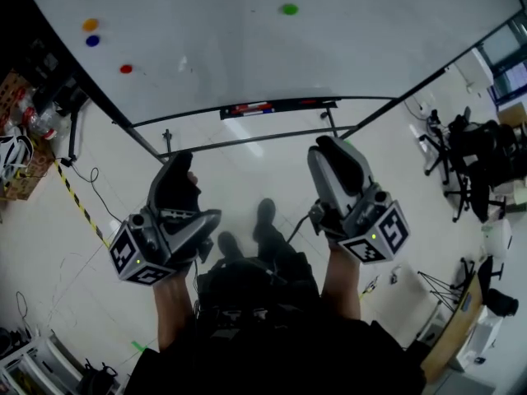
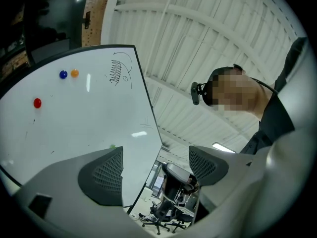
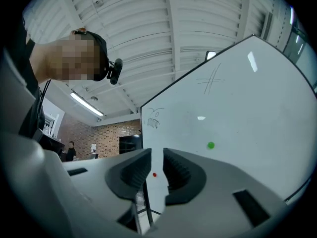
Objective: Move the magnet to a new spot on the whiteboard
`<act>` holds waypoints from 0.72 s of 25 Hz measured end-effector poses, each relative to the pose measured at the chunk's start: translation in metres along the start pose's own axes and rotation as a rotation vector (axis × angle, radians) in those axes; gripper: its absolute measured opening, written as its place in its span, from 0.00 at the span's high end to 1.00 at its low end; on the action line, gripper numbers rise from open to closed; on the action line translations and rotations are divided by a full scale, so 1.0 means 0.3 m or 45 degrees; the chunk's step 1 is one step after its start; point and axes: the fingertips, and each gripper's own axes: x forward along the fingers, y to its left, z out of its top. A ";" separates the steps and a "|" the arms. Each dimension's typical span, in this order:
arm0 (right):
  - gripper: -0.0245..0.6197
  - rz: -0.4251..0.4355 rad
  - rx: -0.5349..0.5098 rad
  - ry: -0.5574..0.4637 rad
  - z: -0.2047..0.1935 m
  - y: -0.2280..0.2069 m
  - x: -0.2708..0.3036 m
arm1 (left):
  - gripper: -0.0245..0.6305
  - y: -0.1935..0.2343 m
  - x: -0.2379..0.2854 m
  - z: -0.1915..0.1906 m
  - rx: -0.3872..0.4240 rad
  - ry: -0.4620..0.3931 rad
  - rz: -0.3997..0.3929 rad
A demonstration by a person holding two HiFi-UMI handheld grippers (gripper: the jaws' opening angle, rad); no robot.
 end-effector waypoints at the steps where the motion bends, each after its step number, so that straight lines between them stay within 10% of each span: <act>1: 0.81 0.000 0.001 -0.004 0.009 0.018 -0.010 | 0.33 -0.016 -0.007 0.000 -0.005 -0.001 -0.011; 18: 0.89 0.192 0.006 -0.074 0.141 0.073 -0.143 | 0.33 -0.183 0.101 -0.055 0.096 -0.036 -0.036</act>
